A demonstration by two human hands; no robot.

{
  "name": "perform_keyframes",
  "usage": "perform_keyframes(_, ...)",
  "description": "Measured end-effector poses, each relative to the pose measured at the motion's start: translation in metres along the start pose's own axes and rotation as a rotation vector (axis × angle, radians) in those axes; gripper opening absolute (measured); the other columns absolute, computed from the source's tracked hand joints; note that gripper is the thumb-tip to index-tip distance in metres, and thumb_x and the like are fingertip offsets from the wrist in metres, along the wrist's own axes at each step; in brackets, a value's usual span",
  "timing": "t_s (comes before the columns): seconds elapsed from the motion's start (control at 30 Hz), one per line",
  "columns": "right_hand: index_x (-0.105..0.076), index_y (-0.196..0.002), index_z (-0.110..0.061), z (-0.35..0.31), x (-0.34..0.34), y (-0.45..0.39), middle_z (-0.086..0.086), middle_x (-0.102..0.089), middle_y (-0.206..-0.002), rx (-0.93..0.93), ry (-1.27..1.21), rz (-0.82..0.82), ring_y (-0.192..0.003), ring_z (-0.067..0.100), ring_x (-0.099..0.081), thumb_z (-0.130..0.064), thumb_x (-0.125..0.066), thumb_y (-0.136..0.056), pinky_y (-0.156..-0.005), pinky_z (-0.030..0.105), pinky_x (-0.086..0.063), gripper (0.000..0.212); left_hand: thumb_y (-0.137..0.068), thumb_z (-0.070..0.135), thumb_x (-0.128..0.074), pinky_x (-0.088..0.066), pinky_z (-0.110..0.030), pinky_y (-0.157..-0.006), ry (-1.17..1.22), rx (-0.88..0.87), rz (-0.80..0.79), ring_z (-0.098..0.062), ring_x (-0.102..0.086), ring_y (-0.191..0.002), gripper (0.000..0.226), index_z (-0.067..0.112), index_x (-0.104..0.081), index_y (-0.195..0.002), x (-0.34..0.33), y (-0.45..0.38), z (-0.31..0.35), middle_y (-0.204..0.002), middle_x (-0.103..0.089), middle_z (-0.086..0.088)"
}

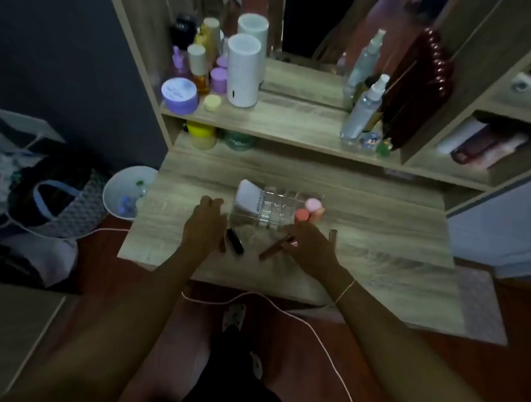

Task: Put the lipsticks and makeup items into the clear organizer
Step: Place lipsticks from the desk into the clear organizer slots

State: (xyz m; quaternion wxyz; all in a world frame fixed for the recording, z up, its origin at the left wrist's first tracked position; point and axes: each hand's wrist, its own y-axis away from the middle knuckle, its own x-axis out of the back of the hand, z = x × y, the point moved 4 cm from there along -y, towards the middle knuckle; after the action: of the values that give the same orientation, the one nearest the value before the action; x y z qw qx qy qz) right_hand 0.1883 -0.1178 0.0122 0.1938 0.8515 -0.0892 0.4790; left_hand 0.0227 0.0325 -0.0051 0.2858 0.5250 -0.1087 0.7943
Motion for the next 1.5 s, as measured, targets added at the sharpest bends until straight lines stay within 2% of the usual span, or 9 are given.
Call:
perform_keyframes(0.13, -0.059, -0.128, -0.013, -0.011, -0.025, -0.013, 0.015, -0.057, -0.12, 0.05, 0.148, -0.099, -0.115, 0.03, -0.051, -0.014, -0.058, -0.089, -0.096, 0.038, -0.042, 0.039, -0.093, 0.019, -0.049, -0.047, -0.045, -0.068, 0.076, 0.158, 0.005, -0.039, -0.058, -0.09, 0.025, 0.003, -0.05, -0.112, -0.006, -0.013, -0.014, -0.114, -0.052, -0.021)
perform_keyframes(0.27, -0.067, -0.116, -0.017, -0.016, -0.032, -0.026, 0.012, -0.059, -0.11, 0.116, 0.238, -0.082, -0.104, 0.03, -0.057, -0.013, -0.057, -0.09, -0.086, 0.04, -0.048, 0.028, -0.093, 0.021, -0.049, -0.042, -0.04, -0.06, 0.092, 0.166, -0.035, -0.037, -0.057, -0.079, 0.021, 0.003, -0.049, -0.103, -0.012, -0.02, -0.021, -0.106, -0.054, -0.02)
perform_keyframes(0.43, -0.07, -0.109, -0.013, -0.013, -0.037, -0.038, 0.012, -0.062, -0.107, 0.149, 0.29, -0.06, -0.104, 0.031, -0.059, -0.022, -0.058, -0.091, -0.086, 0.039, -0.05, 0.023, -0.091, 0.012, -0.052, -0.042, -0.036, -0.063, 0.138, 0.113, -0.046, -0.033, -0.055, -0.076, 0.014, 0.0, -0.049, -0.097, -0.013, -0.033, -0.026, -0.098, -0.054, -0.021)
perform_keyframes(0.57, -0.069, -0.106, -0.012, -0.019, -0.037, -0.046, 0.011, -0.064, -0.103, 0.171, 0.331, -0.06, -0.098, 0.032, -0.061, -0.031, -0.04, -0.09, -0.079, 0.043, -0.051, 0.038, -0.089, 0.012, -0.052, -0.041, -0.038, -0.064, 0.15, 0.125, -0.039, -0.033, -0.054, -0.077, 0.014, 0.004, -0.05, -0.1, -0.008, -0.043, -0.034, -0.098, -0.053, -0.019)
perform_keyframes(0.7, -0.067, -0.112, -0.015, -0.03, -0.034, -0.051, 0.006, -0.069, -0.103, 0.203, 0.376, 0.025, -0.092, 0.029, -0.063, -0.016, -0.063, -0.087, -0.074, 0.042, -0.051, 0.025, -0.088, 0.013, -0.054, -0.046, -0.042, -0.071, 0.222, 0.148, 0.008, -0.036, -0.056, -0.083, 0.019, 0.006, -0.053, -0.106, 0.001, -0.055, -0.04, -0.103, -0.053, -0.019)
perform_keyframes(0.9, -0.053, -0.131, -0.023, -0.063, -0.021, -0.065, 0.006, -0.067, -0.096, 0.286, 0.232, 0.054, -0.085, 0.026, -0.062, -0.012, -0.057, -0.091, -0.073, 0.041, -0.052, 0.042, -0.087, 0.015, -0.056, -0.048, -0.042, -0.073, 0.341, 0.093, 0.173, -0.027, -0.058, -0.082, 0.023, 0.016, -0.053, -0.11, 0.02, -0.065, -0.04, -0.103, -0.056, -0.012)
perform_keyframes(1.13, -0.021, -0.151, -0.035, -0.052, -0.002, -0.09, 0.014, -0.055, -0.117, 0.077, 0.113, 0.013, -0.073, 0.028, -0.062, -0.016, -0.044, -0.096, -0.052, 0.033, -0.04, 0.063, -0.091, 0.012, -0.055, -0.039, -0.023, -0.068, 0.397, -0.075, 0.19, -0.012, -0.052, -0.083, 0.028, 0.012, -0.055, -0.119, 0.036, -0.081, -0.016, -0.108, -0.057, -0.012)
perform_keyframes(1.33, -0.033, -0.149, -0.029, -0.025, 0.018, -0.097, 0.01, -0.059, -0.132, -0.028, 0.053, 0.132, -0.096, 0.024, -0.067, -0.022, -0.043, -0.098, -0.062, 0.033, -0.049, 0.052, -0.093, 0.014, -0.054, -0.053, -0.035, -0.079, 0.48, -0.194, 0.124, -0.021, -0.058, -0.095, 0.029, 0.014, -0.053, -0.122, 0.039, -0.101, 0.026, -0.117, -0.055, -0.012)
perform_keyframes(1.5, -0.045, -0.133, -0.021, -0.008, 0.03, -0.101, 0.003, -0.068, -0.088, -0.146, -0.053, 0.137, -0.069, 0.016, -0.061, -0.02, -0.048, -0.096, -0.071, 0.043, -0.056, 0.037, -0.09, 0.01, -0.057, -0.051, -0.027, -0.08, 0.551, -0.303, 0.119, -0.015, -0.059, -0.095, 0.037, 0.013, -0.049, -0.126, 0.034, -0.105, 0.056, -0.116, -0.057, -0.01)
